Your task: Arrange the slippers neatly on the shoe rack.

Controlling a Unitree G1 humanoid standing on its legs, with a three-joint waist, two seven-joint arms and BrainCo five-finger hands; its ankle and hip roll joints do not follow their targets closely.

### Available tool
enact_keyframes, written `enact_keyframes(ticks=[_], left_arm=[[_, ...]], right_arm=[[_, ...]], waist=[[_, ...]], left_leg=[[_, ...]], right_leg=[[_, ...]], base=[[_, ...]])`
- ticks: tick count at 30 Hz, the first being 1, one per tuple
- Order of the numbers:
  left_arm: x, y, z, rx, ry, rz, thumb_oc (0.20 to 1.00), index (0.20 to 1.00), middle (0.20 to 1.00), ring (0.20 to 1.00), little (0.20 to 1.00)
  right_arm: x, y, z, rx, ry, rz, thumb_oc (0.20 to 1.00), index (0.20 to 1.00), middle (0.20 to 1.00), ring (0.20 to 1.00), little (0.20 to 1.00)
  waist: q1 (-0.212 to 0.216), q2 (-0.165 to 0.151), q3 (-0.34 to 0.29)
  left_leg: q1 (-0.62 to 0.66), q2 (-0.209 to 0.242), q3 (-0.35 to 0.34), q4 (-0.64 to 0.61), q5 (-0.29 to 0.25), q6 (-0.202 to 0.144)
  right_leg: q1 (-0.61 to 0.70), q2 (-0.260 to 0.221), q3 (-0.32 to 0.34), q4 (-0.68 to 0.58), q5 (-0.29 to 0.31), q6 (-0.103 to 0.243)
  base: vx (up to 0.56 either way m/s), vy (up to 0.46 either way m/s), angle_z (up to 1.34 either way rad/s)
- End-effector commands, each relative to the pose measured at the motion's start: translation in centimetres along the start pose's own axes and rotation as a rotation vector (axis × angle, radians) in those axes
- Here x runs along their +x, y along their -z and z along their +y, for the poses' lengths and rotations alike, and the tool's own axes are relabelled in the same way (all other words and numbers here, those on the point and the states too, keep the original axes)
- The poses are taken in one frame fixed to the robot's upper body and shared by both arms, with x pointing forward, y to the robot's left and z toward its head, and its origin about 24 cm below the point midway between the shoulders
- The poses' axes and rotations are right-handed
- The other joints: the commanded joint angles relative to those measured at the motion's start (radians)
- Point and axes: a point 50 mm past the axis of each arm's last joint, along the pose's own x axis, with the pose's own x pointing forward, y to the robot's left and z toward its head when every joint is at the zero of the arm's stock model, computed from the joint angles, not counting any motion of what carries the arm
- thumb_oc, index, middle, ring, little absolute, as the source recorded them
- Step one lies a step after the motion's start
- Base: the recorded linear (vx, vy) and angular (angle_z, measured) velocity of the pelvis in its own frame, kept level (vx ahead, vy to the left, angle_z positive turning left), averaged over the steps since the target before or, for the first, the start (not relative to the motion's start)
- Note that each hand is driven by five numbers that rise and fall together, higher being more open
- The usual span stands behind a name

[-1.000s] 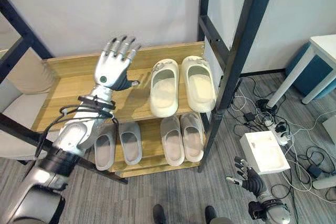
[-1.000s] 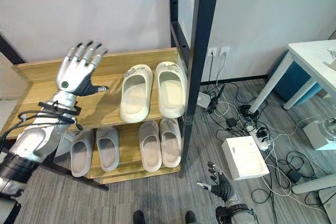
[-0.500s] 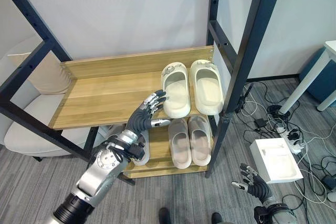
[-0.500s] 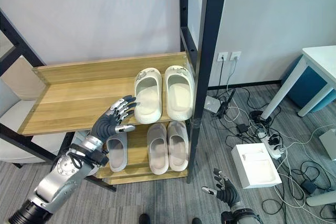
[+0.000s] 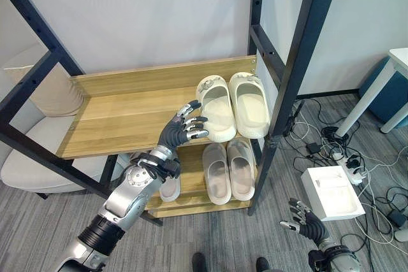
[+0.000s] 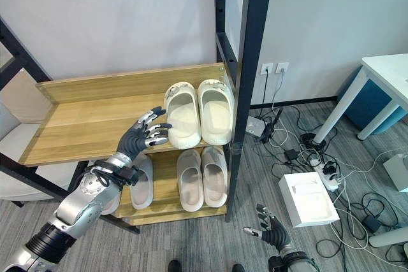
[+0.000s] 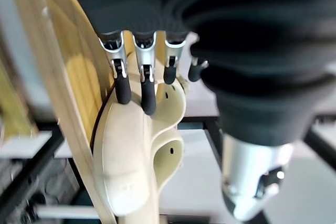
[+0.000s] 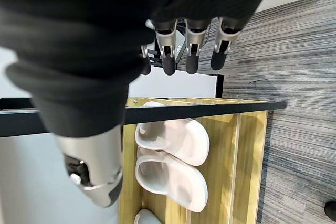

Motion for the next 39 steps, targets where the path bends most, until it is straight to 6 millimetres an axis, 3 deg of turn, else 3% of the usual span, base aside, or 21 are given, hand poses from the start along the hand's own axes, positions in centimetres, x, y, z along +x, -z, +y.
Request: enact_keyframes(ticks=[1,4,6,9,11,15,18,19,23,24,27,28,29,32,33,39], left_arm=[[2.1,-2.6,1.0,0.1,-0.06,-0.151,1.0,1.0,1.0,1.0,1.0],[1.3,-1.9,1.8,-0.019,-0.128,-0.142,1.0,1.0,1.0,1.0,1.0],[0.1,-0.8,2.9,-0.311,-0.246,-0.157,1.0,1.0,1.0,1.0,1.0],[-1.3,-1.6,2.8,-0.489,-0.193,-0.251,1.0,1.0,1.0,1.0,1.0],[-1.6,-2.2,2.7,-0.5,-0.16,-0.28,1.0,1.0,1.0,1.0,1.0],[-3.1,-5.8,0.9,-0.471,0.078,-0.426,1.0,1.0,1.0,1.0,1.0],[-3.6,-7.2,0.1,-0.406,0.18,-0.467,1.0,1.0,1.0,1.0,1.0],[-4.0,-8.7,-0.8,-0.313,0.29,-0.503,1.0,1.0,1.0,1.0,1.0],[-4.2,-8.7,-2.5,-0.275,0.447,-0.46,1.0,1.0,1.0,1.0,1.0],[-4.1,-7.0,-4.1,-0.306,0.543,-0.358,1.0,1.0,1.0,1.0,1.0],[-4.4,-3.3,-6.1,-0.317,0.648,-0.163,1.0,1.0,1.0,1.0,1.0],[-4.9,0.2,-7.0,-0.266,0.682,-0.002,1.0,1.0,1.0,1.0,1.0],[-5.7,2.8,-7.2,-0.156,0.696,0.113,1.0,1.0,1.0,1.0,1.0],[-7.2,6.5,-6.8,-0.055,0.661,0.274,1.0,1.0,1.0,1.0,1.0],[-8.9,9.6,-6.1,-0.036,0.55,0.406,1.0,1.0,1.0,1.0,1.0],[-12.0,15.2,-4.7,-0.24,0.081,0.632,1.0,1.0,1.0,1.0,1.0]], right_arm=[[0.6,-2.3,0.8,0.009,-0.017,-0.12,1.0,1.0,1.0,1.0,1.0],[0.6,-2.1,1.0,0.014,-0.013,-0.115,1.0,1.0,1.0,1.0,1.0],[0.8,-2.2,1.2,0.032,-0.006,-0.118,1.0,1.0,1.0,1.0,1.0],[0.7,-1.9,1.0,0.033,-0.006,-0.114,1.0,1.0,1.0,1.0,1.0],[0.7,-1.9,1.0,0.032,-0.014,-0.113,1.0,1.0,1.0,1.0,1.0],[0.8,-1.7,1.7,0.033,-0.068,-0.111,1.0,1.0,1.0,1.0,1.0],[1.0,-2.0,2.0,0.029,-0.09,-0.121,1.0,1.0,1.0,1.0,1.0],[1.1,-2.2,2.2,0.02,-0.111,-0.13,1.0,1.0,1.0,1.0,1.0],[1.3,-2.6,2.5,-0.001,-0.148,-0.143,1.0,1.0,1.0,1.0,1.0],[1.5,-2.8,2.7,-0.021,-0.163,-0.147,1.0,1.0,1.0,1.0,1.0],[1.8,-3.3,2.7,-0.046,-0.179,-0.155,1.0,1.0,1.0,1.0,1.0],[2.1,-3.6,2.7,-0.056,-0.183,-0.16,1.0,1.0,1.0,1.0,1.0],[2.3,-3.8,2.7,-0.059,-0.186,-0.16,1.0,1.0,1.0,1.0,1.0],[2.5,-4.0,2.8,-0.055,-0.184,-0.165,1.0,1.0,1.0,1.0,1.0],[2.5,-3.9,2.9,-0.035,-0.172,-0.163,1.0,1.0,1.0,1.0,1.0],[2.5,-3.2,3.1,0.008,-0.108,-0.14,1.0,1.0,1.0,1.0,1.0]], waist=[[-0.021,-0.039,0.008],[-0.017,-0.041,0.006],[-0.008,-0.047,0.004],[-0.001,-0.05,0.001],[0.002,-0.051,0.0],[0.017,-0.056,-0.005],[0.024,-0.058,-0.005],[0.03,-0.058,-0.007],[0.033,-0.06,-0.008],[0.032,-0.058,-0.008],[0.03,-0.056,-0.005],[0.025,-0.053,-0.004],[0.022,-0.052,-0.003],[0.019,-0.049,-0.002],[0.018,-0.05,-0.002],[0.022,-0.057,-0.001]], left_leg=[[0.077,0.038,0.006,0.0,-0.111,-0.03],[0.08,0.038,0.004,0.0,-0.11,-0.031],[0.084,0.039,0.003,0.0,-0.108,-0.032],[0.09,0.039,-0.001,0.0,-0.109,-0.031],[0.091,0.04,-0.001,0.0,-0.11,-0.032],[0.095,0.041,-0.007,0.0,-0.114,-0.032],[0.097,0.041,-0.012,0.0,-0.115,-0.033],[0.097,0.04,-0.015,0.0,-0.117,-0.033],[0.098,0.04,-0.018,0.0,-0.118,-0.033],[0.099,0.039,-0.021,0.0,-0.12,-0.032],[0.102,0.038,-0.024,0.0,-0.122,-0.03],[0.104,0.038,-0.024,0.0,-0.123,-0.028],[0.106,0.038,-0.023,0.0,-0.124,-0.027],[0.108,0.037,-0.02,0.0,-0.126,-0.025],[0.111,0.037,-0.019,0.0,-0.127,-0.023],[0.113,0.038,-0.022,0.0,-0.123,-0.02]], right_leg=[[-0.063,-0.025,-0.003,-0.004,0.023,0.051],[-0.058,-0.025,-0.006,-0.004,0.021,0.048],[-0.051,-0.024,-0.007,-0.004,0.02,0.045],[-0.041,-0.023,-0.01,-0.004,0.015,0.043],[-0.039,-0.022,-0.012,-0.004,0.013,0.042],[-0.029,-0.022,-0.018,-0.004,0.006,0.04],[-0.024,-0.022,-0.023,-0.004,0.004,0.039],[-0.02,-0.022,-0.028,-0.004,0.002,0.039],[-0.015,-0.023,-0.034,-0.004,0.001,0.041],[-0.014,-0.022,-0.036,-0.004,0.0,0.041],[-0.011,-0.022,-0.034,-0.004,-0.002,0.042],[-0.011,-0.022,-0.033,-0.001,-0.003,0.042],[-0.011,-0.022,-0.031,0.0,-0.004,0.042],[-0.012,-0.022,-0.027,0.001,-0.004,0.042],[-0.012,-0.021,-0.023,0.001,-0.006,0.04],[-0.012,-0.018,-0.022,0.0,-0.006,0.032]], base=[[0.0,-0.007,-0.05],[0.0,-0.003,-0.01],[0.0,0.0,0.0],[0.0,0.0,0.0],[0.01,0.003,0.05],[0.01,0.0,0.03],[0.01,0.002,0.03],[0.01,0.002,0.06],[0.01,0.002,0.02],[0.01,0.004,0.05],[0.0,0.0,0.0],[0.0,0.0,0.0],[0.01,0.01,-0.04],[0.0,0.007,-0.03],[0.0,0.0,0.0],[-0.01,-0.006,0.04]])
